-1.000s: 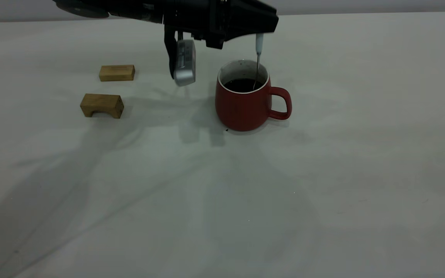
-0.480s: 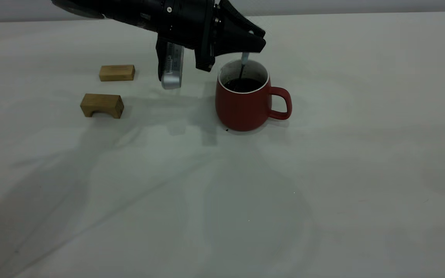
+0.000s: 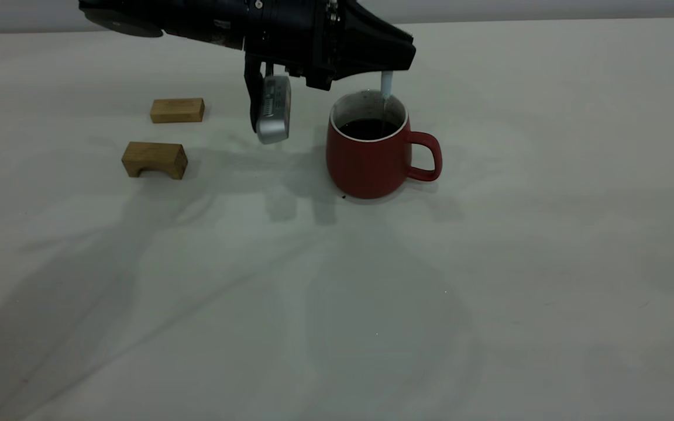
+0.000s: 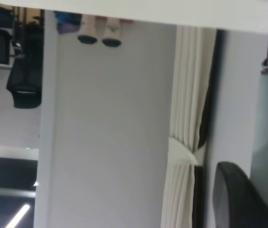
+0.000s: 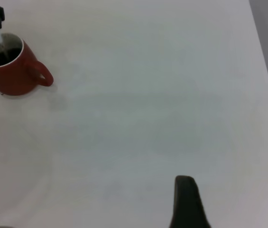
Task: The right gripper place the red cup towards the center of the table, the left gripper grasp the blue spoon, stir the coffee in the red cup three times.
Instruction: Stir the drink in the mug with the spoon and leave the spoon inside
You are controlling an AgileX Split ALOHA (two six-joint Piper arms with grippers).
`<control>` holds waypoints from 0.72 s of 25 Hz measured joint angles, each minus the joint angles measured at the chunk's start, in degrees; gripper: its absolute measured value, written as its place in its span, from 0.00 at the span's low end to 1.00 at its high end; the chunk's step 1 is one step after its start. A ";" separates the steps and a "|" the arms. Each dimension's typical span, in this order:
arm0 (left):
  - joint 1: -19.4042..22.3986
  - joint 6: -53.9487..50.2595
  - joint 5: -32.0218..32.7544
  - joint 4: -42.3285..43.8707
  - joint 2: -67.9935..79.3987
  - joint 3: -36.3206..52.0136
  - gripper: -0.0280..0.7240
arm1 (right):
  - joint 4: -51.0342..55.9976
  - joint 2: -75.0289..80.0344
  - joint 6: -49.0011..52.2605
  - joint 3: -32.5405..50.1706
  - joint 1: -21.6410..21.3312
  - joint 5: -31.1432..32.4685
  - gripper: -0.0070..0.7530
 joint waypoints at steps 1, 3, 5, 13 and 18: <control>0.00 -0.67 -0.34 1.01 0.00 0.00 0.24 | 0.00 0.00 0.00 0.00 0.00 0.00 0.73; 0.00 -0.89 -1.77 3.03 0.00 0.00 0.24 | 0.00 0.00 0.00 0.00 0.00 0.00 0.73; 0.07 -0.12 -2.96 3.95 -0.13 0.00 0.24 | 0.00 0.00 0.00 0.00 0.00 0.00 0.73; 0.07 14.76 -6.82 3.33 -1.03 -0.13 0.23 | 0.00 0.00 0.00 0.00 0.00 0.00 0.73; 0.07 16.76 -3.50 -0.66 -1.03 -0.13 0.23 | 0.00 0.00 0.00 0.00 0.00 0.00 0.73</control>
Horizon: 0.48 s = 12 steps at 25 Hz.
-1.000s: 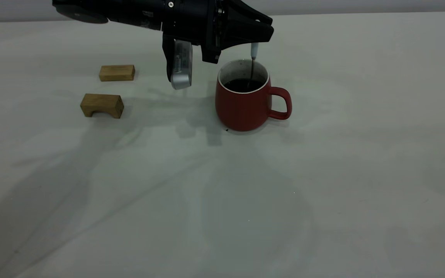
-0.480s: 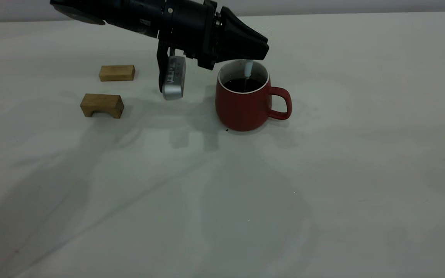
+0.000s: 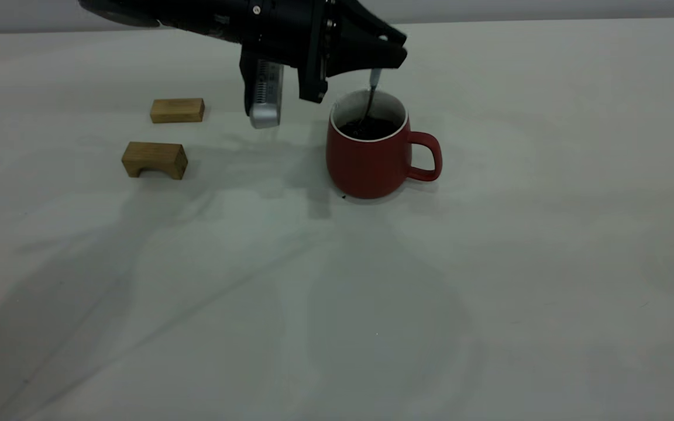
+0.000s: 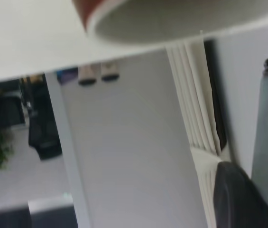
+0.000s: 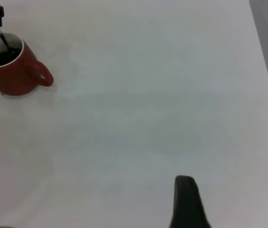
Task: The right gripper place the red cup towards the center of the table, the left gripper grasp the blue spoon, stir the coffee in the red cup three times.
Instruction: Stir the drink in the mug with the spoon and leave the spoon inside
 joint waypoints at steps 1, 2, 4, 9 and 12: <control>0.00 -1.04 0.93 -0.54 0.00 0.00 0.23 | 0.00 0.00 0.00 0.00 0.00 0.00 0.73; 0.00 -2.29 1.84 -0.77 0.00 0.00 0.23 | 0.00 0.00 0.00 0.00 0.00 0.00 0.73; 0.00 -6.22 2.97 -0.69 0.00 0.00 0.23 | 0.00 0.00 0.00 0.00 0.00 0.00 0.73; 0.00 -16.99 3.32 2.89 0.00 0.00 0.22 | 0.00 0.00 0.00 0.00 0.00 0.00 0.73; 0.00 -21.19 2.45 6.27 0.00 0.00 0.22 | 0.00 0.00 0.00 0.00 0.00 0.00 0.73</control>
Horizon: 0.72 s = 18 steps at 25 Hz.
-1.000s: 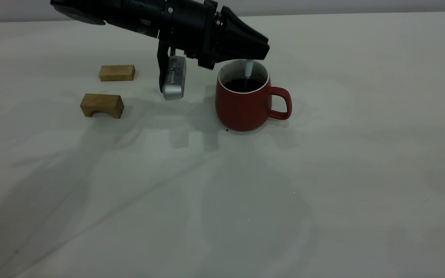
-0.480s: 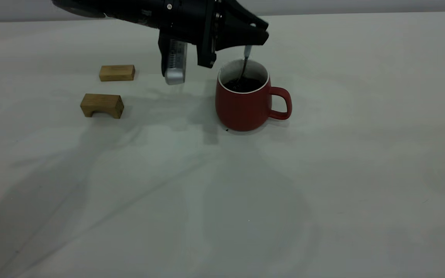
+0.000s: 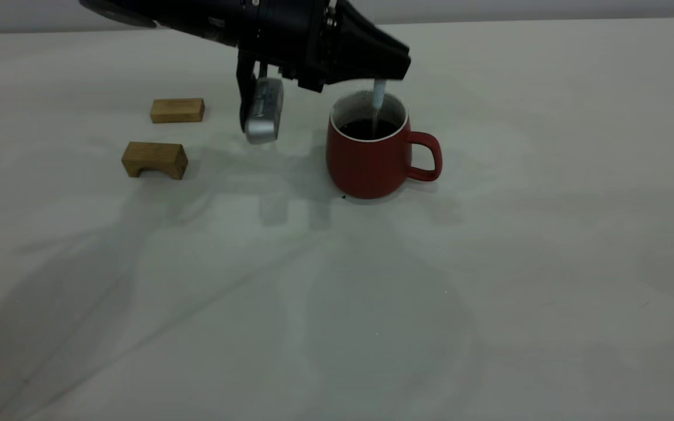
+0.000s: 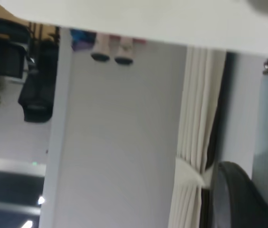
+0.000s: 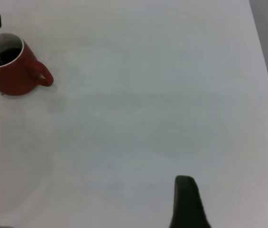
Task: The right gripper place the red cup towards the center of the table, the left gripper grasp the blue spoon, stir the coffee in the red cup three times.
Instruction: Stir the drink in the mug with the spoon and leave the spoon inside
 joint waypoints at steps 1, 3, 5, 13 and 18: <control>0.16 -0.07 -0.81 0.87 0.00 0.00 0.22 | 0.00 0.00 0.00 0.00 0.00 0.00 0.73; 0.52 1.21 -2.31 2.77 -0.15 0.00 0.22 | 0.00 0.00 0.00 0.00 0.00 0.00 0.73; 0.92 4.80 -3.05 3.17 -0.60 0.00 0.22 | 0.00 0.00 0.00 0.00 0.00 0.00 0.73; 1.06 19.23 -2.64 -2.94 -0.65 -0.07 0.21 | 0.00 0.00 0.00 0.00 0.00 0.00 0.73; 0.48 17.14 1.86 -4.60 -0.65 -0.07 0.21 | 0.00 0.00 0.00 0.00 0.00 0.00 0.73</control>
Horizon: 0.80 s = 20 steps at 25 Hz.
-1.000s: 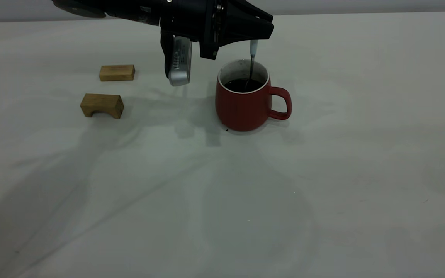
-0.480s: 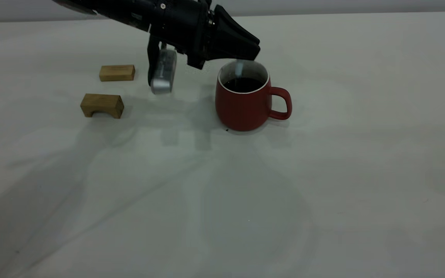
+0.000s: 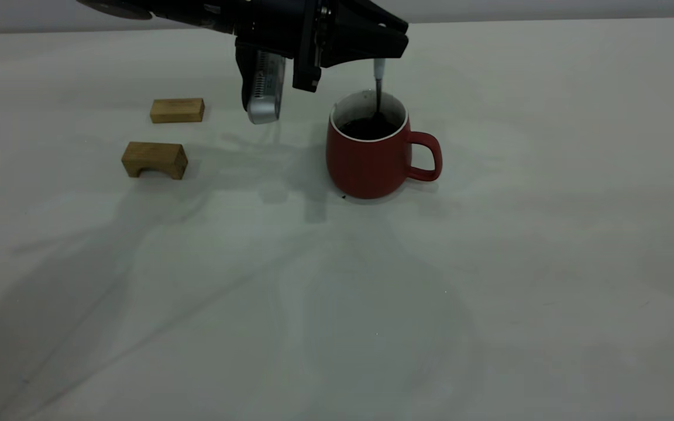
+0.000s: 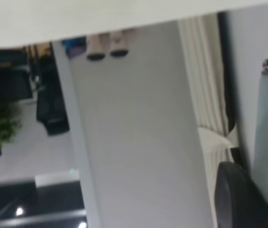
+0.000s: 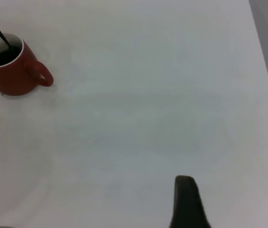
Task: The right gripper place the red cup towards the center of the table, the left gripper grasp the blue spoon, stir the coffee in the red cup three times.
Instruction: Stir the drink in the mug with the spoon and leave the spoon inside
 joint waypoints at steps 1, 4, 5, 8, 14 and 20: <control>-0.08 -1.77 0.67 0.09 0.00 0.00 0.21 | 0.00 0.00 0.00 0.00 0.00 0.00 0.73; -0.20 -10.12 2.29 1.35 0.00 0.00 0.21 | 0.00 0.00 0.00 0.00 0.00 0.00 0.73; -0.20 -13.26 2.46 2.14 0.00 0.00 0.21 | 0.00 0.00 0.00 0.00 0.00 0.00 0.73; -0.14 -19.08 2.05 4.47 0.00 -0.18 0.19 | 0.00 0.00 0.00 0.00 0.00 0.00 0.73; 0.77 -21.50 -0.55 5.73 0.00 -0.24 0.19 | 0.00 0.00 0.00 0.00 0.00 0.00 0.73; 0.77 -12.94 -4.67 5.98 0.00 -0.24 0.19 | 0.00 0.00 0.00 0.00 0.00 0.00 0.73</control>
